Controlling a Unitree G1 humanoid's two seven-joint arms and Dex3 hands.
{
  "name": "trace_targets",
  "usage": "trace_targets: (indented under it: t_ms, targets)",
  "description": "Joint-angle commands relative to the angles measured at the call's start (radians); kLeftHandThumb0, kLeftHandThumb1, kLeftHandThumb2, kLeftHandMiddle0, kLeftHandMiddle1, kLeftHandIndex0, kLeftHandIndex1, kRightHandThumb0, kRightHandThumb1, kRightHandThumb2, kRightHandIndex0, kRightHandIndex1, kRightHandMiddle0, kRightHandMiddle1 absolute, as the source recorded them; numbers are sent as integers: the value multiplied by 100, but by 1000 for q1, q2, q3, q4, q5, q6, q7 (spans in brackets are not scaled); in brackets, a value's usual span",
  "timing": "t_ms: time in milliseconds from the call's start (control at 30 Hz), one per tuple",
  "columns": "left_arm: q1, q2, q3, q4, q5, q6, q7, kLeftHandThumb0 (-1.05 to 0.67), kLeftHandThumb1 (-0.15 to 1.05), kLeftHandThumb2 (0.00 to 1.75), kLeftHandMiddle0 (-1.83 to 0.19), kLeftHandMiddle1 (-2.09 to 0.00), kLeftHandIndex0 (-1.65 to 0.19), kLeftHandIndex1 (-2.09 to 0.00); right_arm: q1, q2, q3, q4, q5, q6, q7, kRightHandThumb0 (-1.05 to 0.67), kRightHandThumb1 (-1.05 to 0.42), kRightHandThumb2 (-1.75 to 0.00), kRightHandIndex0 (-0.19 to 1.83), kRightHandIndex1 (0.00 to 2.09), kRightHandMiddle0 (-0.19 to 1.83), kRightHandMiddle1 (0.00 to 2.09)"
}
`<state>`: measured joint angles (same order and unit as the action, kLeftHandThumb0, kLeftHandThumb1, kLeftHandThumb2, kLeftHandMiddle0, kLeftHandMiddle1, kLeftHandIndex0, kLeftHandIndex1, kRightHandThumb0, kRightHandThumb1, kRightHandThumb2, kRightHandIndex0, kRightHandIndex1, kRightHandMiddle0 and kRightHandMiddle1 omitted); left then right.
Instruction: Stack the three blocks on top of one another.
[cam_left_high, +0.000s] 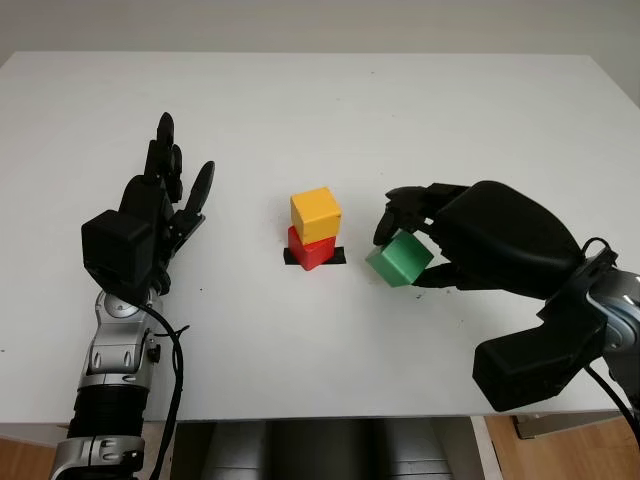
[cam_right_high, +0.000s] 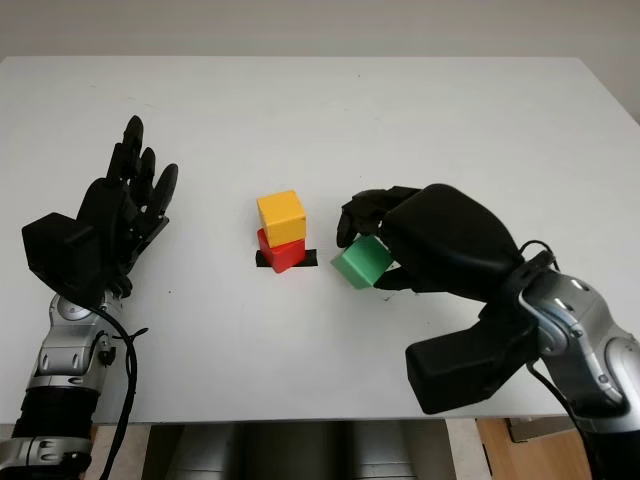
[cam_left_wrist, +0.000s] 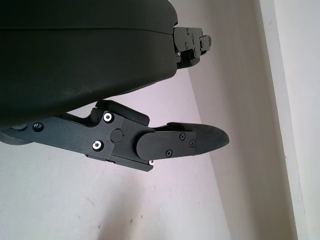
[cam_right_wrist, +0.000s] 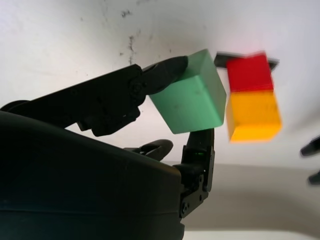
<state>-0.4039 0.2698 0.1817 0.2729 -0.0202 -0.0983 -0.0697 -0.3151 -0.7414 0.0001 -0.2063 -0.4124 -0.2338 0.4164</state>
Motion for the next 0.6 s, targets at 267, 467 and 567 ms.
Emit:
trace_targets:
  t_ms: [267,467,567]
  targets:
    - [3,7,2,1,-7,-11,-3,-62,105,41,8,-6,9,-6,-273,12,-63,204,248,229,101,-37,-97,-5,39,5,42,115]
    - [1,8,4,0,-9,-6,-1,-63,105,39,7,-6,9,-6,-439,23,-27,329,263,282,127,-41,-94,-4,46,8,47,121]
    - [1,9,6,4,-12,-15,-2,-63,105,38,7,-6,8,-6,-561,22,17,388,260,358,191,-39,-93,-5,46,8,46,126]
